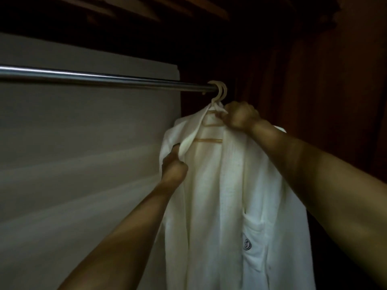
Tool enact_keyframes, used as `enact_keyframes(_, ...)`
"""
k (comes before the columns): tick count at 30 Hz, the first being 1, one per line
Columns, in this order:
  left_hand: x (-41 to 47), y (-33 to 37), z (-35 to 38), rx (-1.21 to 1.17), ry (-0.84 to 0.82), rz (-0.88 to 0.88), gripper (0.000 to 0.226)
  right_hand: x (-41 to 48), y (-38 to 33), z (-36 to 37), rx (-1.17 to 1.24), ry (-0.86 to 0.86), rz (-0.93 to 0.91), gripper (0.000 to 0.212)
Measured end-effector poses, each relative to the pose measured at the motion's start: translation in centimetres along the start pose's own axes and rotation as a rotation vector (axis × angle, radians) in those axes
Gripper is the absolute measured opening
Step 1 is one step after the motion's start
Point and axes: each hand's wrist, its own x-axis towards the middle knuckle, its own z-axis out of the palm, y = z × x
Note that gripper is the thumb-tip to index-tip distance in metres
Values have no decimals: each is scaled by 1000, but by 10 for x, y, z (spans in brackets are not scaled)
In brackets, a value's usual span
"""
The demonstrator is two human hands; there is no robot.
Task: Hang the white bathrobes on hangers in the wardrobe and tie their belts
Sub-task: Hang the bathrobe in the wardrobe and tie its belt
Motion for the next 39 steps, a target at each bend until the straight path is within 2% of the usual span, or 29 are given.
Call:
enact_keyframes(4,-3,-6,1,44,-101,27,69,-8,-3,11,-77,55,24,49)
enact_keyframes(7,-12,-27,-7,57,-102,-9,63,-21,-9,23,-136,110,-4,52)
enact_keyframes(11,-31,-81,-14,94,-140,-95,62,-65,-2,47,-287,373,-65,67)
enact_keyframes(14,-58,-110,-9,46,-191,-108,56,-113,16,71,-236,551,32,74)
enact_keyframes(17,-88,-123,3,-17,-162,-55,53,-158,16,93,-121,655,131,73)
enact_keyframes(19,-104,-129,12,-57,-193,-92,59,-194,14,117,-23,609,206,66)
enact_keyframes(23,-110,-114,18,-16,-253,-117,59,-237,5,144,221,326,264,42)
enact_keyframes(25,-93,-89,9,-105,-158,-58,51,-222,-9,131,309,343,277,38)
enact_keyframes(27,-58,-62,-2,-268,-55,-25,44,-194,-26,108,387,450,248,39)
enact_keyframes(28,-38,-49,-5,-322,-22,-34,46,-179,-33,97,391,499,219,45)
enact_keyframes(30,-3,-31,-8,-374,14,-48,65,-150,-41,82,275,530,187,71)
enact_keyframes(32,24,-21,-8,-321,26,4,92,-128,-44,75,49,515,214,94)
enact_keyframes(33,35,-20,-8,-258,10,42,101,-122,-46,71,-55,511,222,97)
enact_keyframes(34,45,-21,-8,-197,-7,75,105,-116,-45,68,-130,516,221,94)
enact_keyframes(36,60,-22,-8,-121,-21,158,93,-108,-40,64,-183,534,188,72)
enact_keyframes(39,68,-8,-5,-100,11,243,64,-100,-30,60,41,546,110,43)
